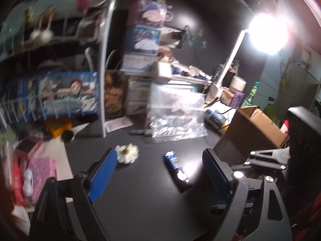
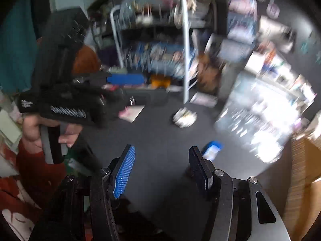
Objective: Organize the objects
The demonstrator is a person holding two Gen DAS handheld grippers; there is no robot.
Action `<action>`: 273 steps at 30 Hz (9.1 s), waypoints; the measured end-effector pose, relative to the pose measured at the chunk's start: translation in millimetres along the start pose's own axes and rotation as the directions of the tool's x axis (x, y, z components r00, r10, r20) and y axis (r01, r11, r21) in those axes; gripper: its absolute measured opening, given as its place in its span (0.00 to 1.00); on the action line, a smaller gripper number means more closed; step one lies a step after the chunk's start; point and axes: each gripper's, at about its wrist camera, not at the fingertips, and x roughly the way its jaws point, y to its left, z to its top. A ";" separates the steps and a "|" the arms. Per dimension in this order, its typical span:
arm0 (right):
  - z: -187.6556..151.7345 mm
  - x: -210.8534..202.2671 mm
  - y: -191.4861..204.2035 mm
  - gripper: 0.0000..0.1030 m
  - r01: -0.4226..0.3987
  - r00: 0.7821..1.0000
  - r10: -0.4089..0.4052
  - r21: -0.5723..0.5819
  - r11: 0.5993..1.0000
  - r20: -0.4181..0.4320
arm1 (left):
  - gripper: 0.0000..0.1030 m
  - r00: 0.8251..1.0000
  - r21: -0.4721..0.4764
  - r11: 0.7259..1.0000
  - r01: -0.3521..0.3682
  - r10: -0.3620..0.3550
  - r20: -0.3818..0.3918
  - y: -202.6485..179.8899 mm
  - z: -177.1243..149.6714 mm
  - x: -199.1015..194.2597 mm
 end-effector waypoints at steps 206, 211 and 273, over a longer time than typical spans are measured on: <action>-23.6 -167.9 -95.3 0.24 0.259 0.915 -0.270 0.076 0.963 0.300 | 0.35 0.899 0.246 0.864 0.438 -0.416 -0.140 -206.2 82.3 54.0; -34.6 -179.7 -135.5 0.24 0.285 0.918 -0.311 0.135 0.949 0.245 | 0.35 0.874 0.245 0.843 0.479 -0.432 -0.221 -242.0 93.1 93.6; -61.8 -166.0 -110.6 0.99 0.215 0.880 -0.221 0.063 0.975 0.419 | 0.99 0.988 0.063 0.992 -0.107 0.099 0.116 -137.6 33.4 8.4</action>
